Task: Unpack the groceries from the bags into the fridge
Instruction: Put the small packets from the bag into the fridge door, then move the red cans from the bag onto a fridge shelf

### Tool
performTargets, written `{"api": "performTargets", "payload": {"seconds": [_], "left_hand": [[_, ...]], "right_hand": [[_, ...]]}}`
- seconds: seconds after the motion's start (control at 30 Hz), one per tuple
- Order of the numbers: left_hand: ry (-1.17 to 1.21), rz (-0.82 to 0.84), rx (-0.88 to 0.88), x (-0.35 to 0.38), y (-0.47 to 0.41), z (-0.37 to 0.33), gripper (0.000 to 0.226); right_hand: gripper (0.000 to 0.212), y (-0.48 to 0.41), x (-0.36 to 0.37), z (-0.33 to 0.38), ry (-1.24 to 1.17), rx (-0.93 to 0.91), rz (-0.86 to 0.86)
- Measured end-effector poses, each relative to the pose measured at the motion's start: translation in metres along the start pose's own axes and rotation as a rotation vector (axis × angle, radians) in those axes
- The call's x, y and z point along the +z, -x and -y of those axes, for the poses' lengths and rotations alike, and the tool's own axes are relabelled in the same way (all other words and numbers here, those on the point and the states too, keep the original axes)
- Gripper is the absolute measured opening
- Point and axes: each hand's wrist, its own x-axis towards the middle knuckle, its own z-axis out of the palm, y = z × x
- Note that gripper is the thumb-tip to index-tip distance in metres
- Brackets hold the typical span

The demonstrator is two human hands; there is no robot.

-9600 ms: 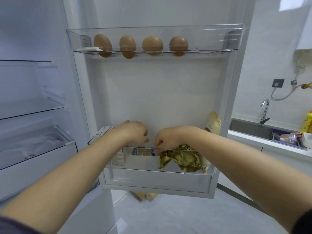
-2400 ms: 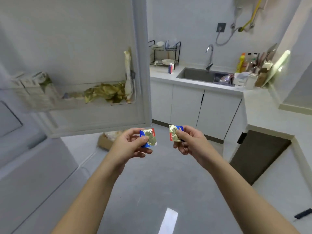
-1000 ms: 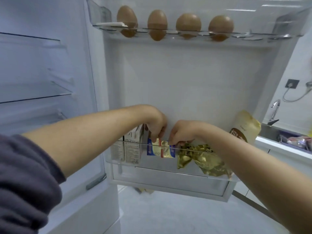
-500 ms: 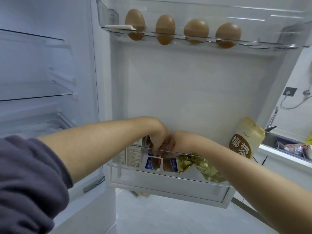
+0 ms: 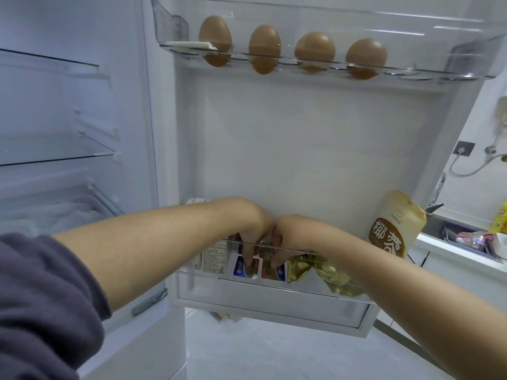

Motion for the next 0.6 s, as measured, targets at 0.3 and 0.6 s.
{"api": "performTargets", "payload": {"seconds": [0.3,0.6], "left_hand": [[-0.072,-0.185,-0.11,0.0,0.015,-0.003,0.024],[-0.019,-0.848,-0.395,0.006,0.054,-0.031,0.057]], "right_hand": [[0.032,0.009,-0.004,-0.013,-0.14,0.051,-0.178],[0.051,0.063,0.002,-0.037,0.007,0.057,-0.711]]}}
